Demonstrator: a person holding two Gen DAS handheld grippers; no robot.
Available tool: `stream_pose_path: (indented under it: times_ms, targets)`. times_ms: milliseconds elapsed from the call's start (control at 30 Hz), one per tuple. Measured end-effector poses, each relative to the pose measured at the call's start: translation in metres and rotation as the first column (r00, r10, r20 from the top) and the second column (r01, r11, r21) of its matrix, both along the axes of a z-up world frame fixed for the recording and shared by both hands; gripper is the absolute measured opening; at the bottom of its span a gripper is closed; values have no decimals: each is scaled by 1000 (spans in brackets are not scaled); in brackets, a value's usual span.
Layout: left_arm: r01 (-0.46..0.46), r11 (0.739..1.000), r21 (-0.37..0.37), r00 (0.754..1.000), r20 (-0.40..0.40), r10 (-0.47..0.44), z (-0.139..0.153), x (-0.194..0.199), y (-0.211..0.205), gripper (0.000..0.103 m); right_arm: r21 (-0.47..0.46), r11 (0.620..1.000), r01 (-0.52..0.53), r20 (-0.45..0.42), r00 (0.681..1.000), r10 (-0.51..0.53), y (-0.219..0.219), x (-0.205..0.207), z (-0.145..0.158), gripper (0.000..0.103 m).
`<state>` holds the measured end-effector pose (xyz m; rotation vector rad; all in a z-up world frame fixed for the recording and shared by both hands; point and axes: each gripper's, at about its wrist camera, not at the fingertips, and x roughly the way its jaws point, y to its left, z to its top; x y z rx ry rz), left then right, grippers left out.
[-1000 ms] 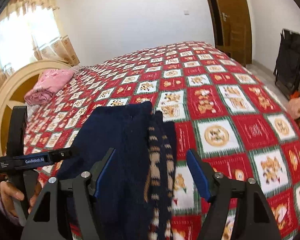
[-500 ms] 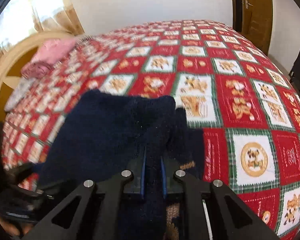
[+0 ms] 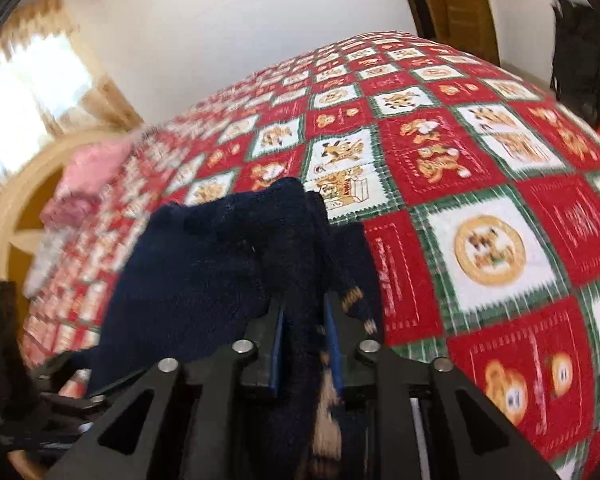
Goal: Fold small clothes
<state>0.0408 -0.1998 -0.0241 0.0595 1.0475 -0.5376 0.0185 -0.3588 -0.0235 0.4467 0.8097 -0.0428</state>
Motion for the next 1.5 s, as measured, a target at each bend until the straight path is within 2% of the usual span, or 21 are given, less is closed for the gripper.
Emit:
stream_pose_path:
  times_ms: [100, 167, 233, 300, 467, 600, 667, 767, 867, 1000, 1067, 1100, 1133, 1267, 1433, 1500]
  targets:
    - [11, 1000, 16, 1000, 23, -11, 2, -5, 0, 103, 112, 993, 27, 44, 999, -32, -6, -30, 9, 30]
    - [23, 1000, 18, 999, 22, -23, 3, -7, 1, 103, 99, 995, 19, 51, 998, -24, -4, -51, 15, 42]
    - [47, 999, 9, 999, 10, -47, 4, -8, 3, 103, 70, 998, 3, 47, 999, -6, -1, -66, 20, 66]
    - [81, 997, -10, 997, -6, -81, 7, -8, 8, 103, 45, 999, -6, 43, 999, 4, -2, -82, 25, 69]
    - [46, 998, -31, 999, -2, -46, 13, 0, 19, 103, 54, 998, -14, 5, 1000, 14, -7, -77, 14, 70]
    - [29, 993, -112, 989, -141, -45, -5, 7, 16, 103, 107, 993, -40, -20, 999, 42, -1, -54, -7, 70]
    - [22, 990, -139, 982, -182, -47, -15, 5, 13, 103, 115, 993, -36, -34, 999, 41, 2, -44, -16, 70]
    - [5, 989, -149, 984, -174, -31, -17, 2, 11, 103, 146, 989, -12, -15, 1000, 15, -1, -43, -23, 73]
    - [14, 990, -140, 984, -174, -39, -16, 3, 3, 103, 225, 974, 1, 11, 1000, -3, -6, -47, -32, 73]
    - [39, 991, -127, 990, -133, -55, -14, -3, -12, 100, 225, 974, -27, -5, 1000, 29, 0, -43, -32, 74]
    - [48, 992, -114, 992, -108, -60, -12, -7, -14, 96, 212, 977, -29, -17, 999, 34, 1, -40, -31, 67]
    - [54, 992, -116, 992, -104, -66, -11, -7, -14, 95, 217, 975, -41, -8, 999, 43, 3, -40, -31, 59]
    - [57, 991, -121, 992, -103, -69, -11, -6, -13, 92, 213, 976, -39, -2, 999, 40, 5, -40, -31, 57]
    - [75, 992, -104, 995, -59, -81, -7, -11, -17, 81, 155, 988, -18, 11, 1000, 16, 12, -43, -29, 52]
    - [89, 994, -62, 996, 34, -87, 2, -23, -19, 61, -6, 1000, -5, 22, 1000, 5, 34, -45, -17, 48]
    - [88, 995, -54, 995, 56, -85, 4, -24, -18, 56, -16, 1000, 3, 25, 1000, -2, 35, -46, -16, 48]
